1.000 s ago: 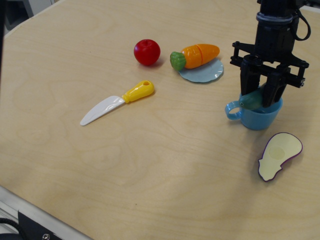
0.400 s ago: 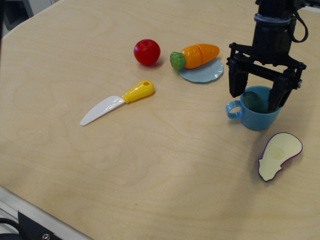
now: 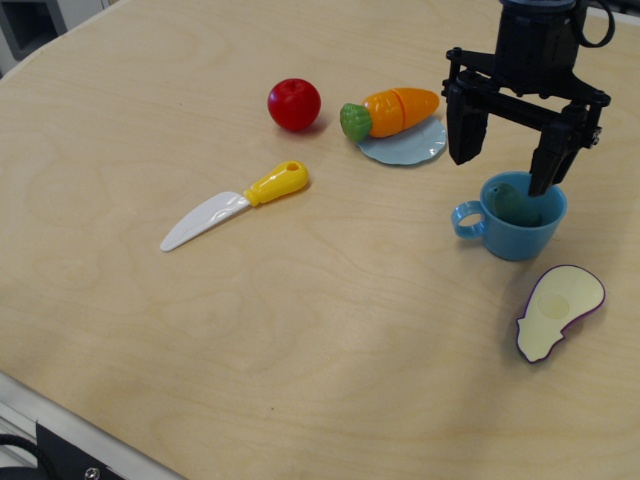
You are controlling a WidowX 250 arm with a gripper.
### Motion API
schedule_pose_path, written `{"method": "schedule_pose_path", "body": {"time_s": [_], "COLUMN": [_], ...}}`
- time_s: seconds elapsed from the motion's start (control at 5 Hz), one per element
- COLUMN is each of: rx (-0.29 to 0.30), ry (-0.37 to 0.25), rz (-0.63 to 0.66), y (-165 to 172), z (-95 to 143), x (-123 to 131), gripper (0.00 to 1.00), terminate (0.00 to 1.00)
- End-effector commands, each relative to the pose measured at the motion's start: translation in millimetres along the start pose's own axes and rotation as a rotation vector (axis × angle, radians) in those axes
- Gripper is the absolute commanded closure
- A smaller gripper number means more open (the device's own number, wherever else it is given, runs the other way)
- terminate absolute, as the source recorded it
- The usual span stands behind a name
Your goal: Put cucumber in cup
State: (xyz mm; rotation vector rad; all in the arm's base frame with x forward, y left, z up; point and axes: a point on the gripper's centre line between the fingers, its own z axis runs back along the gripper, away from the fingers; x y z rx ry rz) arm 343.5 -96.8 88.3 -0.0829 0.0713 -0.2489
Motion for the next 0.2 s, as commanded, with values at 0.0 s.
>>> {"method": "schedule_pose_path", "body": {"time_s": [0.0], "rx": [0.003], "ry": [-0.067], "rz": [-0.003], "y": [2.9], "z": [24.9], "x": [5.4], "gripper": [0.0], "terminate": [1.0]}}
